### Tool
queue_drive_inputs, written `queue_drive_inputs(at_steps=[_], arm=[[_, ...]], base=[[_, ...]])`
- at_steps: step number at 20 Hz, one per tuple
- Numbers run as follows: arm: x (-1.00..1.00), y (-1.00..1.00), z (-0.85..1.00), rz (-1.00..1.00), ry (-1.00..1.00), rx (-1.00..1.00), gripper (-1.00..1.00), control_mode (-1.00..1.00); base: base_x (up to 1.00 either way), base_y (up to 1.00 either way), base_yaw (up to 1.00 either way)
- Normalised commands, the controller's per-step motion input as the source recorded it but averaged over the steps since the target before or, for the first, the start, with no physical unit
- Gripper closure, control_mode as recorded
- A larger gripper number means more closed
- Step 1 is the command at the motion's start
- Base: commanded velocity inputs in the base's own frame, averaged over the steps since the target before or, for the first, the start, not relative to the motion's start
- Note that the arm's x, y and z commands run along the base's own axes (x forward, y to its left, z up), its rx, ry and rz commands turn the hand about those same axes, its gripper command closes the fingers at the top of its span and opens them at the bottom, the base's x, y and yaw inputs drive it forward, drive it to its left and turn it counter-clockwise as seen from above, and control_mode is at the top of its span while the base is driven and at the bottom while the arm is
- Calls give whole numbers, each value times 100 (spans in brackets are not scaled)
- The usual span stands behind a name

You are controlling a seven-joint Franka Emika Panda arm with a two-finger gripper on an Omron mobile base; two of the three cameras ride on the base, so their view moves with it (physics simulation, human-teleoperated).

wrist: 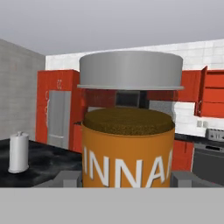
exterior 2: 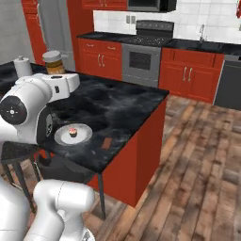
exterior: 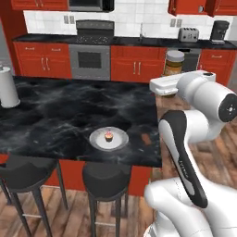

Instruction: Take the cinnamon bottle from the cabinet and place it on the dining table, next to the plate with the cupcake. Then take the chocolate from the dining counter and place it on the cupcake plate.

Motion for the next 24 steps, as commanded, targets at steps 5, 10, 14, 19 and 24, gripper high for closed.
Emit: queue_drive_inputs(at_steps=[5,10,14,19,24], arm=[[0,0,0,0,0,0,100,100],[0,0,0,0,0,0,100,100],[0,0,0,0,0,0,100,100],[0,0,0,0,0,0,100,100],[0,0,0,0,0,0,100,100]], base=[[-10,99,-29],[-4,84,-27],[0,52,-31],[0,21,-33],[3,0,-26]])
